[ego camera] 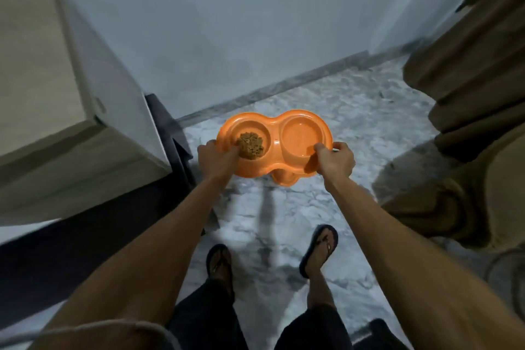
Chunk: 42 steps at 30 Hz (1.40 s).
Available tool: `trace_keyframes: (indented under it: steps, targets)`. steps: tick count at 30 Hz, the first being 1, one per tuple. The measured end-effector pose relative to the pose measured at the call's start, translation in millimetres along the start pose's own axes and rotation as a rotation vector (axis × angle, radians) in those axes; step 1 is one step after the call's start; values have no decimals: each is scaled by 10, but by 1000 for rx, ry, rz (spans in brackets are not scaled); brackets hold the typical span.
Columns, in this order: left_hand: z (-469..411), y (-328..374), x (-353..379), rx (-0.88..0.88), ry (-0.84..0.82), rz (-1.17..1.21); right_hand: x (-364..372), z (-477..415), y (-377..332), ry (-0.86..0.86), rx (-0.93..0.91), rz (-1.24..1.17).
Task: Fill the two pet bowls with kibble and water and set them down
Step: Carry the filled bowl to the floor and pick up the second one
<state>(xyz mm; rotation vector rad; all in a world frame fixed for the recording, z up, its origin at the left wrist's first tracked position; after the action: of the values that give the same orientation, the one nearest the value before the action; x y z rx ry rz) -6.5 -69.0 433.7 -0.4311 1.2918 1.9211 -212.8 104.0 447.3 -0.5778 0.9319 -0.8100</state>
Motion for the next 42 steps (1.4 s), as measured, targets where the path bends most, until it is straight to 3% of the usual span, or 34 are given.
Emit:
trace_keyframes:
  steps: [7, 15, 28, 42]
  targets:
    - [-831, -650, 1094, -124, 142, 87, 978, -1352, 659, -114, -15, 81]
    - [-1960, -1825, 2278, -189, 261, 39, 2379, -2654, 2029, -223, -7, 128]
    - [-3254, -3364, 3202, -345, 268, 94, 3984, -3372, 3259, -307, -65, 239]
    - [-3522, -3874, 3473, -466, 248, 133, 4423, -3504, 3683, -310, -40, 322]
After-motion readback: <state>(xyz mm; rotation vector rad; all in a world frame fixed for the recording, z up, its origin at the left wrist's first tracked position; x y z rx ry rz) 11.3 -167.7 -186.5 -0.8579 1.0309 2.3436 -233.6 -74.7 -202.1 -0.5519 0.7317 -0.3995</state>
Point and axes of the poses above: each hand's wrist, its own z-axis away from the middle knuckle, its own x-axis out of the palm, y = z × x, the point moved 4 cm from there along -z, towards the middle knuckle, and after that the axes turned 5 degrees about -z, right-handed, at the moved point
